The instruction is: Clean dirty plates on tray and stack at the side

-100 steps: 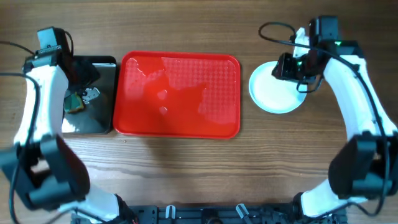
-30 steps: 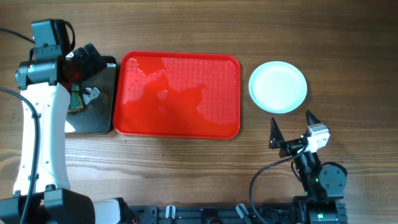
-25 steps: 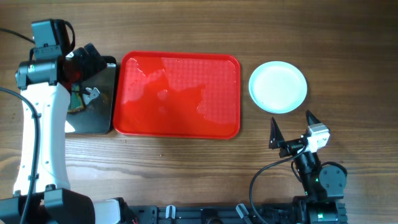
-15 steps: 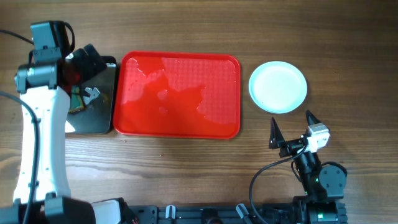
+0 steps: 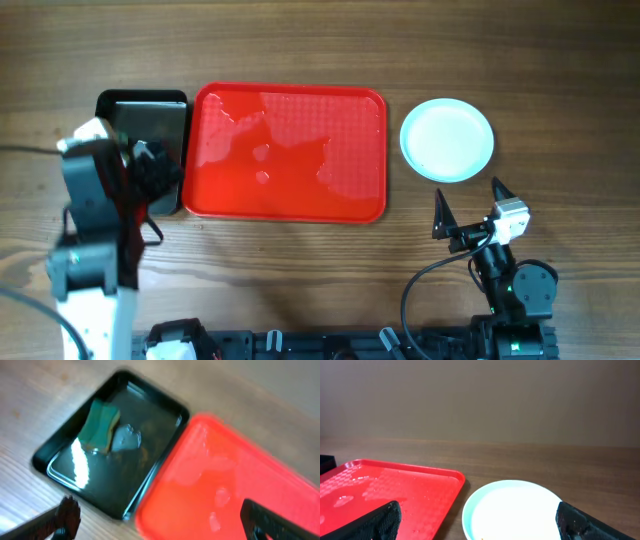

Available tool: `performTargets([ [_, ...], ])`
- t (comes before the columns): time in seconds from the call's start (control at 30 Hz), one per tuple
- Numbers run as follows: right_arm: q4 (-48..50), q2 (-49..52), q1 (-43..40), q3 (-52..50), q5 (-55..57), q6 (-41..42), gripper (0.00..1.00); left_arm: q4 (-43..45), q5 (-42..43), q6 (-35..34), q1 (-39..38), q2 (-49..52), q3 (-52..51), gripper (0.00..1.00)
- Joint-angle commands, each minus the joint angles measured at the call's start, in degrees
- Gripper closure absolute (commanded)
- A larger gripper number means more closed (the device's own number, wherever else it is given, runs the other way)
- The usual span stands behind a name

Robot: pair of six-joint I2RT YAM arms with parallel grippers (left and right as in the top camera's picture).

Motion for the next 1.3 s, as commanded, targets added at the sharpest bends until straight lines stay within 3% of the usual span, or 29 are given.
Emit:
performTargets([
  [0.0,0.22,0.11,0.02,-0.07,-0.02,0.74,0.00,13.22,2.69,-1.20,-0.37,-11.32,-14.19,0.00],
  [0.17,0.22,0.11,0.02,-0.07,-0.02,0.72,0.00,36.68,4.46,-1.18,-0.44,-28.94,-34.62,0.00],
  [0.3,0.24,0.11,0.02,-0.07,-0.02,0.74,0.00,44.30,4.44,-1.16,-0.92,-39.36,-44.19,0.00],
  [0.6,0.22,0.11,0.02,-0.07,-0.02,0.74,0.00,43.87,4.90,2.54,-0.90,-49.77,-51.08,0.00],
  [0.7,0.22,0.11,0.02,-0.07,-0.02,0.74,0.00,39.87,5.31,2.60,-0.90,-51.91,-51.39,0.00],
  [1.27,0.22,0.11,0.02,-0.07,-0.02,0.72,0.00,37.00,6.78,5.20,-0.79,-51.74,-51.39,0.00],
])
